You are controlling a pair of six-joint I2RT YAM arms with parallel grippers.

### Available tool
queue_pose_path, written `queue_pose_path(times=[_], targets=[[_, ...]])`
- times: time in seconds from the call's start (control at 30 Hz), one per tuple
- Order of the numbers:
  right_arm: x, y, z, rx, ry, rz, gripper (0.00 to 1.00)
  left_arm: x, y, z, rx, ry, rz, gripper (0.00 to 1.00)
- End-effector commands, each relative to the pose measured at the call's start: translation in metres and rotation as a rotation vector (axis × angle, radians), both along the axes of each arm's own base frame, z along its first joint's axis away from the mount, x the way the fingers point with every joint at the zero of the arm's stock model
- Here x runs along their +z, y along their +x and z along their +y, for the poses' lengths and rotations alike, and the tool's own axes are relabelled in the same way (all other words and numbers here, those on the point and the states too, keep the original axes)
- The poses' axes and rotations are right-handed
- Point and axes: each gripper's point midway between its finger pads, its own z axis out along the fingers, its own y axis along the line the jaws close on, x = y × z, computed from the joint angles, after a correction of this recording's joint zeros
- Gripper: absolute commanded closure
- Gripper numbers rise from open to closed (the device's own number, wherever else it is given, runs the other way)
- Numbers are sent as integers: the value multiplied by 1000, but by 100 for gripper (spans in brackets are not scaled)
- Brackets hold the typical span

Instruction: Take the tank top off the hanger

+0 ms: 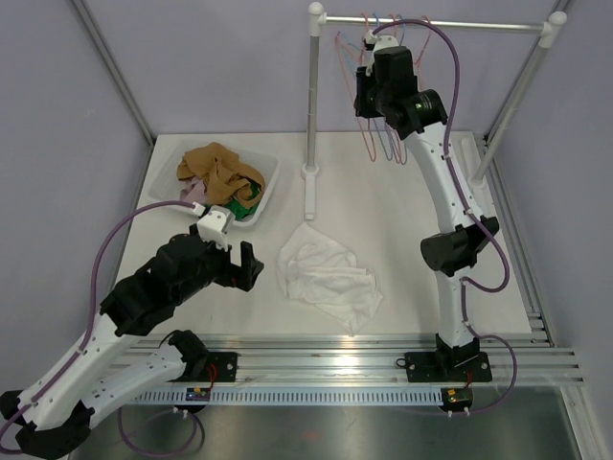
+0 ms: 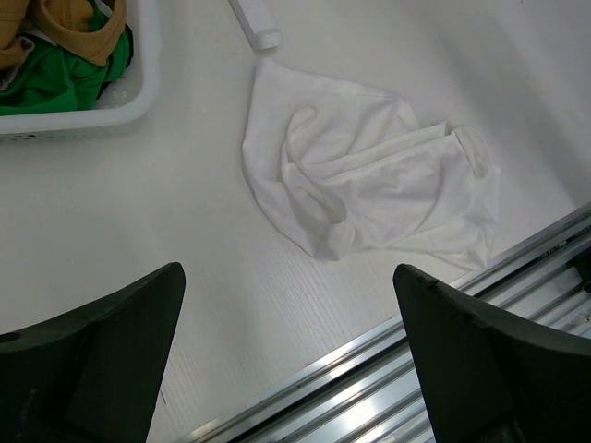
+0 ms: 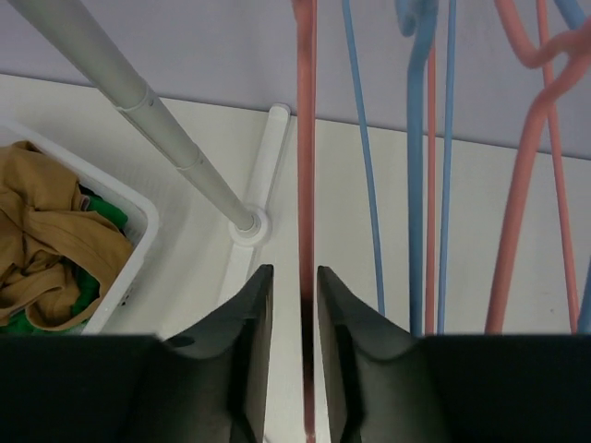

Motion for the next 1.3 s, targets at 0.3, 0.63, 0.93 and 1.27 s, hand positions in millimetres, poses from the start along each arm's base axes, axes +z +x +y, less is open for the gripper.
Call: queue_pose_path(times=[0.3,0.63,0.93,1.27], targets=[[104,-112,6,147,103,-142,1,6,29,14,255,-8,33,1],[73,-222,-45,133,191,-150,1,-64,54,-85,100,-13,192,1],[24,-298,-33,357,325,-95,1,-145,68,-148,-23,123,326,1],[8,-312,-30,413,330,-60,0,-243,45,-155,-24,343,474,21]])
